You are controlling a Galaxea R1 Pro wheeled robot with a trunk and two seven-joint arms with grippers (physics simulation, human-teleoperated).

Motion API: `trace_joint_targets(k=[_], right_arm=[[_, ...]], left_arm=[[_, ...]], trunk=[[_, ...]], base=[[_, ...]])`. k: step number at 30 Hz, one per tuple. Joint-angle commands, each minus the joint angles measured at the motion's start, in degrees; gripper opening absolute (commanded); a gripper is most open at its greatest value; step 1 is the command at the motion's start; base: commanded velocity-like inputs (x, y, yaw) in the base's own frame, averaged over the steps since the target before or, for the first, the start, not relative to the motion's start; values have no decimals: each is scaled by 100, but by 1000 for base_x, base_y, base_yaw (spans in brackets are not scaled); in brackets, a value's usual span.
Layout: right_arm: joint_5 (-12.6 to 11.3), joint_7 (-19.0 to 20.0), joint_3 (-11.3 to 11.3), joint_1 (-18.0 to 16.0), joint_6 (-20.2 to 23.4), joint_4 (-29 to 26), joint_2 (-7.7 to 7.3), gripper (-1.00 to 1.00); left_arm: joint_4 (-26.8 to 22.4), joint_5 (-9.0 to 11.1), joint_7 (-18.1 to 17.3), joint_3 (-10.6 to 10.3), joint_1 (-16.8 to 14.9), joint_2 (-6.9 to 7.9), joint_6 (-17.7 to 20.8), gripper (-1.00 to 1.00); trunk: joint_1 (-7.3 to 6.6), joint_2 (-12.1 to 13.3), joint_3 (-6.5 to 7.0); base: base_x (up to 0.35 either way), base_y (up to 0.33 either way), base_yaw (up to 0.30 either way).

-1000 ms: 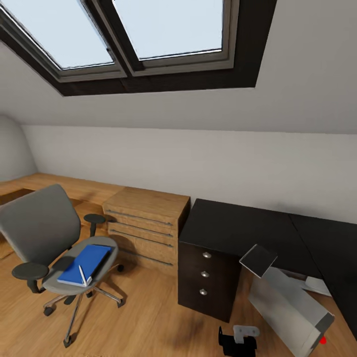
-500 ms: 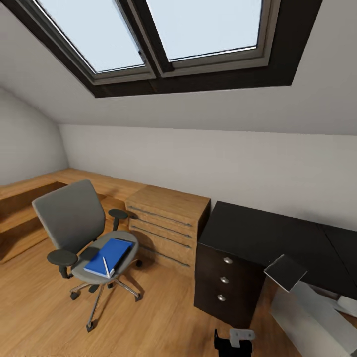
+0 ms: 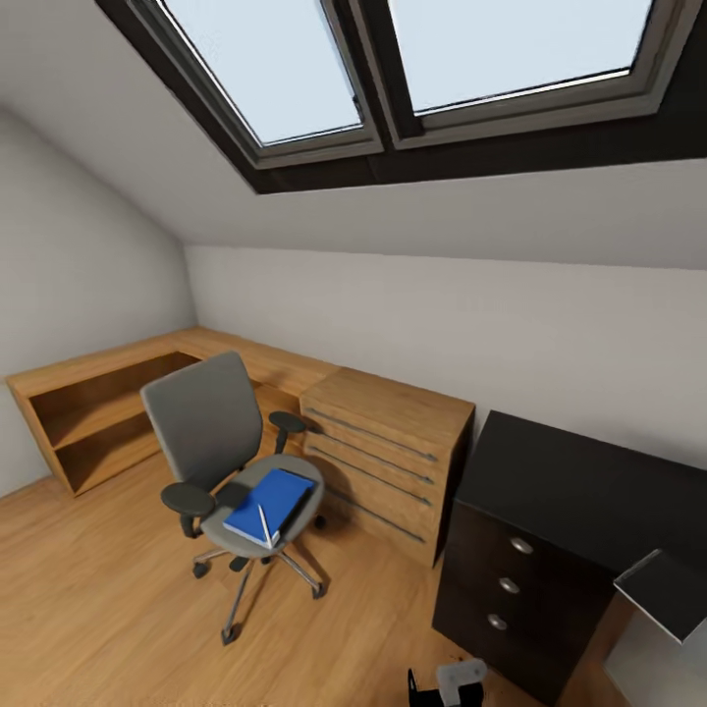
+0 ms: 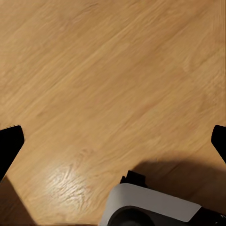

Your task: In the bedroom, organize the workspace by keeping the computer under the desk, ensuring the monitor is on the desk, placing the keyboard on the desk next to the monitor, placing the mouse on the desk next to the keyboard, moving the folder from the swivel chair onto the desk next to the mouse, stacking the notebook on top of the folder with the pen on top of the notebook, and positioning the swivel chair next to the desk.

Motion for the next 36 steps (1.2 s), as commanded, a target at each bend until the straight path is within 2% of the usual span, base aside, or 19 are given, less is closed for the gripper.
trace_joint_targets(k=[1, 8, 14, 22, 36], right_arm=[[48, -57, 32, 3, -36, 14, 3, 100], [91, -30, 28, 38, -125, 14, 17, 100], [83, 228, 22, 47, -99, 14, 18, 100], [74, 265, 12, 47, -110, 14, 1, 100], [65, 258, 10, 47, -116, 6, 2, 100]], left_arm=[[4, 29, -5, 16, -4, -4, -23, 100], [3, 90, -1, 33, -4, 2, -31, 100], [1, 212, -10, 34, -4, 5, -40, 100], [-4, 226, 1, 38, -4, 13, -41, 100], [-4, 219, -9, 31, -4, -4, -41, 100]], trunk=[[1, -5, -10], [1, -5, -34], [1, -5, -39], [1, -5, -40], [1, -5, -40]], base=[[13, 16, 282], [3, 3, 228], [0, 196, 29], [11, 182, 29], [1, 2, 259]])
